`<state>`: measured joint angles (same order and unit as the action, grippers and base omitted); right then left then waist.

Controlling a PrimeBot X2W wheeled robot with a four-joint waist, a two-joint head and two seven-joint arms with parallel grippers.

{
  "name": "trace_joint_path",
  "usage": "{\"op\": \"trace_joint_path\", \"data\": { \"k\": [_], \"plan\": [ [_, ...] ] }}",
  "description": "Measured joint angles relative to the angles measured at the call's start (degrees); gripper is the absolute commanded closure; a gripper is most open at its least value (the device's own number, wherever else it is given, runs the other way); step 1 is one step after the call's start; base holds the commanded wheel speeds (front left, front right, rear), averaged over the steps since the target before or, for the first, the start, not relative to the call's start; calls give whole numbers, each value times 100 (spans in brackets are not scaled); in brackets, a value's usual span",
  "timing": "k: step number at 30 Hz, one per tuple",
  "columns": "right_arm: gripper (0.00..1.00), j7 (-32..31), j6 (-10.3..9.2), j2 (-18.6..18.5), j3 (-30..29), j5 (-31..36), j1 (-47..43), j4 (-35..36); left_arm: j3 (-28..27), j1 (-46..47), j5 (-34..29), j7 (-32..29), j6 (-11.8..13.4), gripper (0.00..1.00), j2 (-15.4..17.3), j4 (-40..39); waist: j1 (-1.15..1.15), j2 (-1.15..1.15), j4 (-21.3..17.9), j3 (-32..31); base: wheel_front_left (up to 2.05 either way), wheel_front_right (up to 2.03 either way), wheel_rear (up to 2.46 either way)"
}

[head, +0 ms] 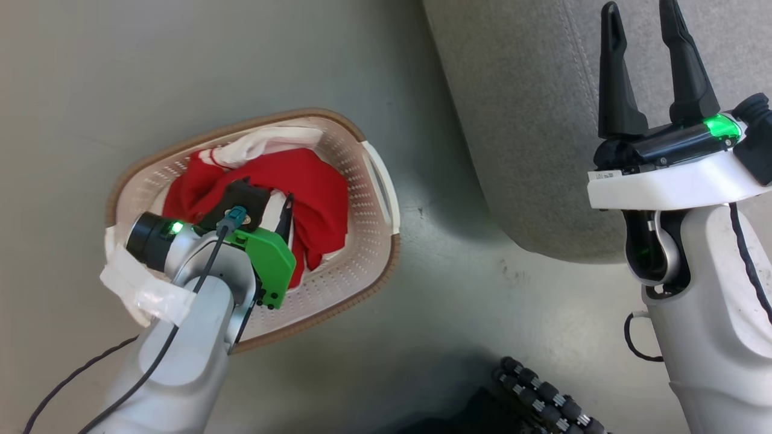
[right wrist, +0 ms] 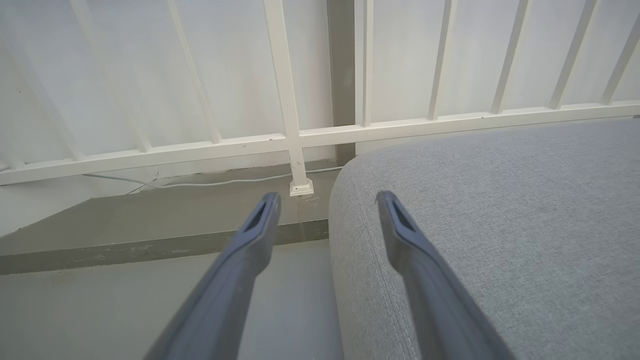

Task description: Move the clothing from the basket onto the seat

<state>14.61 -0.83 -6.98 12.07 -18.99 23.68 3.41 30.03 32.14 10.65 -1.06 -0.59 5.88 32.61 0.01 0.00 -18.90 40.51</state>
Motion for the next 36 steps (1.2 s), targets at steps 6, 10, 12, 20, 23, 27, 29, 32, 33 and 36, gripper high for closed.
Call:
{"op": "trace_joint_path", "data": {
  "k": [6, 10, 12, 20, 23, 27, 29, 32, 33, 36],
  "plan": [
    [0, 0, 135, 82, 5, 27, 60, 25, -3, 243, 0, -143, -43, 0, -7, 448, 0, 0, -161, 198, 0, 0, 0],
    [0, 0, 181, 162, 14, 30, 60, 27, 7, 449, -43, -202, -43, 0, -4, 731, 0, 0, -262, 304, 0, 0, 0],
    [0, 0, 222, 171, 14, 30, 60, 26, 23, 535, -88, -243, -43, 0, 1, 844, 0, 0, -314, 355, 0, 0, 0],
    [0, 0, 304, 314, 15, 29, 60, 25, 65, 898, -240, -350, 24, 0, 55, 1325, 0, 0, -537, 550, 0, 0, 0],
    [0, 0, 335, 338, 21, 29, 59, 26, 60, 992, -244, -401, 68, 0, 65, 1495, 0, 0, -618, 619, 0, 0, 0],
    [0, 0, 383, 349, 23, 26, 59, 26, 4, 1118, -254, -500, 163, 0, 125, 1737, -1, 0, -721, 713, 0, 0, 0],
    [0, 0, 386, 358, 23, 24, 59, 29, -25, 1180, -263, -548, 223, 0, 157, 1870, -1, 0, -765, 761, 0, 0, 0],
    [0, 0, 435, 378, 14, 20, 59, 31, -80, 1209, -261, -620, 347, 0, 211, 2075, 0, 0, -826, 822, 0, 0, 0],
    [0, 0, 435, 382, 4, 20, 59, 34, -88, 1215, -261, -646, 376, 0, 214, 2127, 0, 0, -842, 840, 0, 0, 0],
    [0, 0, 437, 389, -14, 20, 59, 43, -129, 1241, -259, -655, 397, 0, 197, 2267, -1, 0, -871, 867, 0, 0, 0]
  ]
}}
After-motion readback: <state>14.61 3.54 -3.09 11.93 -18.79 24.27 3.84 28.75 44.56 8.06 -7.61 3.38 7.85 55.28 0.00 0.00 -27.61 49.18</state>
